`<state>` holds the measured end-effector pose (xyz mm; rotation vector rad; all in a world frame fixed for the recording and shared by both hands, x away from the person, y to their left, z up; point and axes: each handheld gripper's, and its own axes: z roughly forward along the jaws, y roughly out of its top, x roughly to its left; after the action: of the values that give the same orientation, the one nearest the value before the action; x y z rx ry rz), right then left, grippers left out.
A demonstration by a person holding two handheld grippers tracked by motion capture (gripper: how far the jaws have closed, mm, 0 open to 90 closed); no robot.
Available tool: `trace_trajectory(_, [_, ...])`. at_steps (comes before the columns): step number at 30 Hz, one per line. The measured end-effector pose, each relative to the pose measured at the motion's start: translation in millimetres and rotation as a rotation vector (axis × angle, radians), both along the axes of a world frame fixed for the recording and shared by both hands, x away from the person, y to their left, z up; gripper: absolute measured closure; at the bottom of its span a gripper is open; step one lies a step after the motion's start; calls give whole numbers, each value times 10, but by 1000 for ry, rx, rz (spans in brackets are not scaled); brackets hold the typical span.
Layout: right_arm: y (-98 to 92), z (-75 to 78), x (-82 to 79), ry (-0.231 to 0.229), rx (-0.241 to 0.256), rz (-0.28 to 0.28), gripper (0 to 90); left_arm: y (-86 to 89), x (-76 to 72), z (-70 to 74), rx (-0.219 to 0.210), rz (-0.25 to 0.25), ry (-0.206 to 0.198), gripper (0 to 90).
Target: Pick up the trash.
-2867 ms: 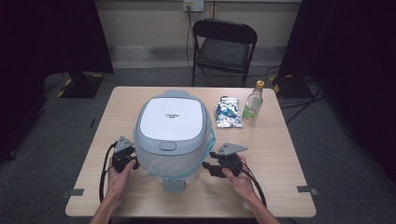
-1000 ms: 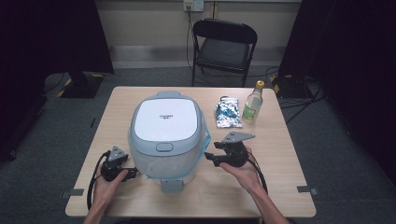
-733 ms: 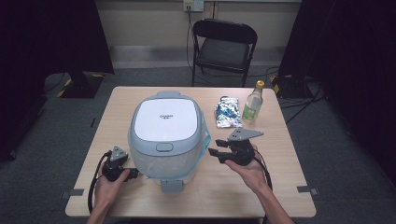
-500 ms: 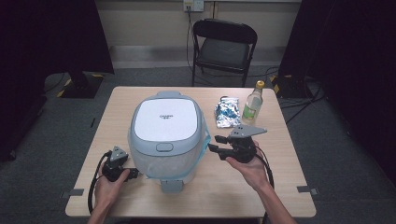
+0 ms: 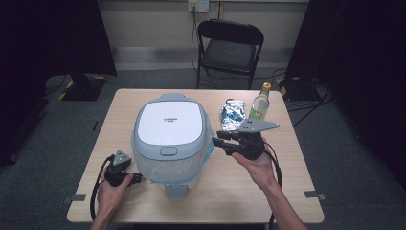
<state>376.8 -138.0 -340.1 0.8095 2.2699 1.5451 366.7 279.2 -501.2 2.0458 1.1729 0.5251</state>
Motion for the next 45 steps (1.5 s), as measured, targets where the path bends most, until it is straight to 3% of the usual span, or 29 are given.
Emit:
trace_trajectory(12, [3,512,-24,-94,92,28,741,0,0,0,0,0,0,209])
trace_trajectory(18, [141,709,-55,-113,122,116,801,0,0,0,0,1,0,209])
trace_trajectory(21, [276,777,-116,-123,108,164,825,0,0,0,0,0,0,209])
trace_trajectory(32, [757,732,-299,-105,33,324,892,0,0,0,0,1,0,209])
trace_trajectory(38, [918,639,-332,-82,10,364,900,0,0,0,0,1,0,209])
trace_trajectory(45, [973,567,-339,-67,-7,370,886,0,0,0,0,1,0,209])
